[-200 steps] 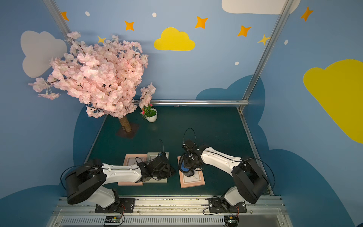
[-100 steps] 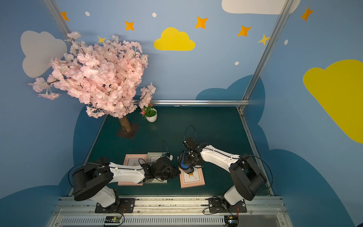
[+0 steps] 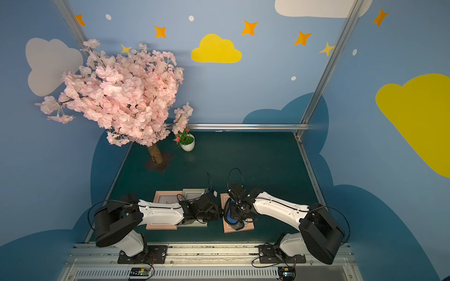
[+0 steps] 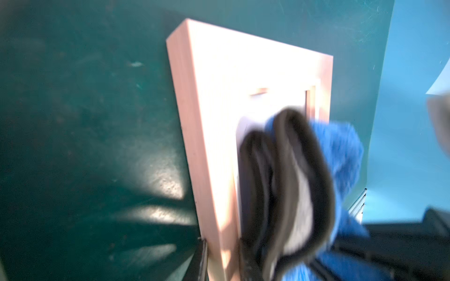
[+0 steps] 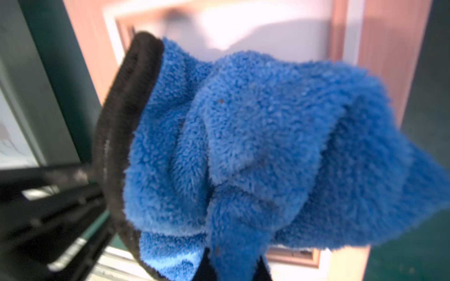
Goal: Wipe the picture frame with a cloth
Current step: Wipe the dirt from the picture frame.
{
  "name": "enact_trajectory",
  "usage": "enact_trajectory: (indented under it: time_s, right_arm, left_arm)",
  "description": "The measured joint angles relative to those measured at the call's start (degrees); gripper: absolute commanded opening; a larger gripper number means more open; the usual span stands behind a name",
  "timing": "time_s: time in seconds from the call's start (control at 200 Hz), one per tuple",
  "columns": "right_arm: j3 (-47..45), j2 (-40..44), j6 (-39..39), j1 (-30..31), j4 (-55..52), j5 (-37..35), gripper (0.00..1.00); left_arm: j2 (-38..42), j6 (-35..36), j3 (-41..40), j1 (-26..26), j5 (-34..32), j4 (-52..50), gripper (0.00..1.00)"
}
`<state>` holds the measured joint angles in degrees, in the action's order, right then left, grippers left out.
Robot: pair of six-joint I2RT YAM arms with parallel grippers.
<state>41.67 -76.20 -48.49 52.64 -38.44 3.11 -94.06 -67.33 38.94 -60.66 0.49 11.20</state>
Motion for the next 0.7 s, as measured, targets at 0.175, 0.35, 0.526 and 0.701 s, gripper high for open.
enact_trajectory:
  time_s: [0.175,0.35,0.526,0.701]
  right_arm:
    - [-1.8,5.3,-2.4,3.3,-3.9,-0.3,0.0]
    - [-5.1,8.8,-3.3,4.3,-4.6,-0.5,0.0]
    - [-5.2,8.1,-4.8,4.0,-3.7,-2.0,0.0]
    - [-1.9,2.5,-3.7,1.3,-2.2,-3.8,0.0]
  left_arm:
    - [-0.4,0.0,0.6,0.0,0.0,-0.5,0.22]
    - [-0.8,0.0,0.8,0.0,0.1,-0.2,0.22]
    - [-0.8,0.0,0.8,-0.1,0.2,-0.2,0.22]
    - [-0.9,0.0,0.8,-0.1,0.3,-0.1,0.22]
